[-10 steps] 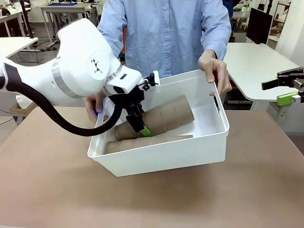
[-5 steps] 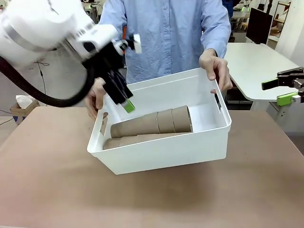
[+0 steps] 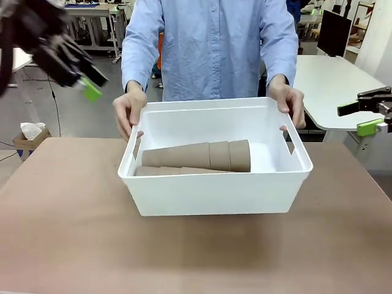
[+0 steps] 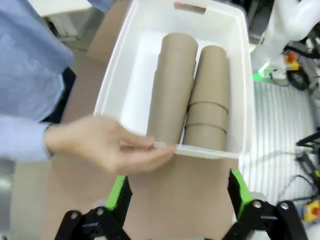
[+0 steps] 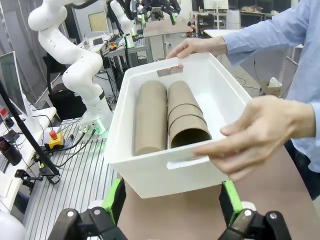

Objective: Stack the cups and store them in the basket.
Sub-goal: Place the stack of Reusable plastic cups into the Pantry Basket.

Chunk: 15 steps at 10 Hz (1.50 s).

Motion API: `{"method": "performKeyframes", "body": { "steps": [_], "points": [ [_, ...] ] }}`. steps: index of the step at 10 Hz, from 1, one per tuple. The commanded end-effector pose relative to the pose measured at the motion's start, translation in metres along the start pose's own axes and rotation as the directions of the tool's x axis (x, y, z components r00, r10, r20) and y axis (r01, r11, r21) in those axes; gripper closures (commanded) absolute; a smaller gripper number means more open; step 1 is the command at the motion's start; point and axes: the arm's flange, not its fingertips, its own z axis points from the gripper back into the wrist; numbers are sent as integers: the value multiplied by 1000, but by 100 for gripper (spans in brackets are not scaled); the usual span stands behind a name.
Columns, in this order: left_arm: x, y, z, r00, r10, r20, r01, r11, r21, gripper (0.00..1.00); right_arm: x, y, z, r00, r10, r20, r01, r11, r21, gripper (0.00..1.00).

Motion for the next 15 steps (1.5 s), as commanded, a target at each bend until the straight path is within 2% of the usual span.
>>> {"method": "performKeyframes", "body": {
  "steps": [1, 3, 6, 8, 9, 10, 15],
  "points": [
    [-35, -9, 23, 995, -41, 89, 40, 999, 13, 0, 4, 0, 0, 1000, -14, 2, 14, 1000, -7, 0],
    [-74, -5, 40, 986, -62, 154, 61, 998, 16, 0, 4, 0, 0, 1000, -14, 2, 14, 1000, -7, 0],
    [-102, 0, 38, 972, -111, 207, 113, 994, 2, 0, 4, 0, 0, 1000, -14, 2, 14, 1000, -7, 0],
    [-109, 0, 32, 968, -133, 214, 135, 991, 3, 0, 4, 0, 0, 1000, -14, 2, 14, 1000, -7, 0],
    [-107, -2, 29, 966, -110, 235, 111, 994, 11, 0, 4, 0, 0, 1000, -14, 2, 14, 1000, -7, 0],
    [-107, 1, 35, 976, -108, 189, 110, 994, 3, 0, 4, 0, 0, 1000, -14, 2, 14, 1000, -7, 0],
    [-107, 1, 35, 976, -108, 189, 110, 994, 3, 0, 4, 0, 0, 1000, -14, 2, 14, 1000, -7, 0]
  ]
}}
